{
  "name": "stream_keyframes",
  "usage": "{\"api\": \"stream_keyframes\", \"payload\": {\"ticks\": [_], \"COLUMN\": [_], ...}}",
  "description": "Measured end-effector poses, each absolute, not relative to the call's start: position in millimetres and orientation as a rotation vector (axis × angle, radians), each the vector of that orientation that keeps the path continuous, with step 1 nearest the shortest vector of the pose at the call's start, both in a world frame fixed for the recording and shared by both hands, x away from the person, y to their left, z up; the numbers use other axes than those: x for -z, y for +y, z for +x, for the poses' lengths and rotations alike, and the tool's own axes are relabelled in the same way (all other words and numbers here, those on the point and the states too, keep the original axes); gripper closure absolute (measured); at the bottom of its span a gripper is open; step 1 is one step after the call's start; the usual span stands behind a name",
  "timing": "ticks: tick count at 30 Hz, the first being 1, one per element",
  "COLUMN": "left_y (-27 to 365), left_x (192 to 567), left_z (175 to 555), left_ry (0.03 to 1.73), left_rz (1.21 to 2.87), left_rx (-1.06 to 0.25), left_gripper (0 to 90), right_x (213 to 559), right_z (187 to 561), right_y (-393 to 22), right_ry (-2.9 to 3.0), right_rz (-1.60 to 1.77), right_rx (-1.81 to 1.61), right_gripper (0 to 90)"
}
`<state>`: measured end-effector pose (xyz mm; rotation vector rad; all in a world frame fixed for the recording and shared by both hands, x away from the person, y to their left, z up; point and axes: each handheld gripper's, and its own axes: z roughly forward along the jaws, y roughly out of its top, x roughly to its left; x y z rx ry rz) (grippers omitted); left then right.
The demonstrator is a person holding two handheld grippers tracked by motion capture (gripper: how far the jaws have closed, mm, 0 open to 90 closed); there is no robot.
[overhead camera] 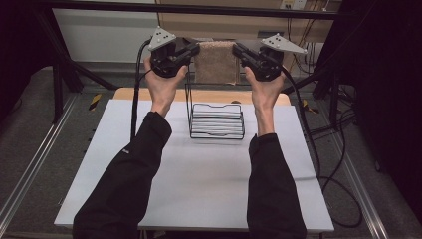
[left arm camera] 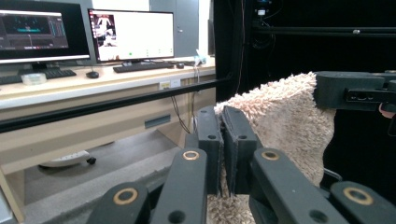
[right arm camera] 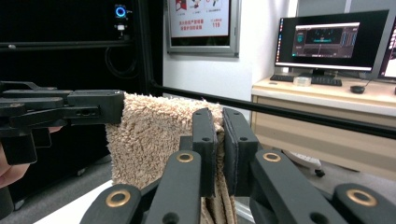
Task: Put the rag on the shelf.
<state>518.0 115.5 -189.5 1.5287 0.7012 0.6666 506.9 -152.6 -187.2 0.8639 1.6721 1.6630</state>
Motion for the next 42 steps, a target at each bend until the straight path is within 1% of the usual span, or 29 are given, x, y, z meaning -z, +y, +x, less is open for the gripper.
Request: {"api": "stream_keyframes", "payload": {"ticks": [8,11,19,42], "left_y": [115.9,116.0,114.2,117.3], "left_x": [203.1,206.9,216.0,230.5], "left_z": [515.4,511.7,503.9,486.8], "left_ry": [0.694,0.684,0.671,0.645], "left_rz": [1.553,1.569,1.595,1.654], "left_rx": [-0.644,-0.657,-0.626,-0.580], "left_gripper": [86.1,86.1,86.1,85.8], "right_x": [201.8,209.9,220.7,229.1], "right_z": [505.7,502.5,496.2,482.1], "right_y": [-154.8,-157.2,-160.6,-162.8], "right_ry": [1.709,1.720,1.745,1.811], "right_rz": [0.878,0.883,0.895,0.853], "right_rx": [-1.645,-1.653,-1.635,-1.581], "right_gripper": [84.5,84.5,84.4,84.1]}}
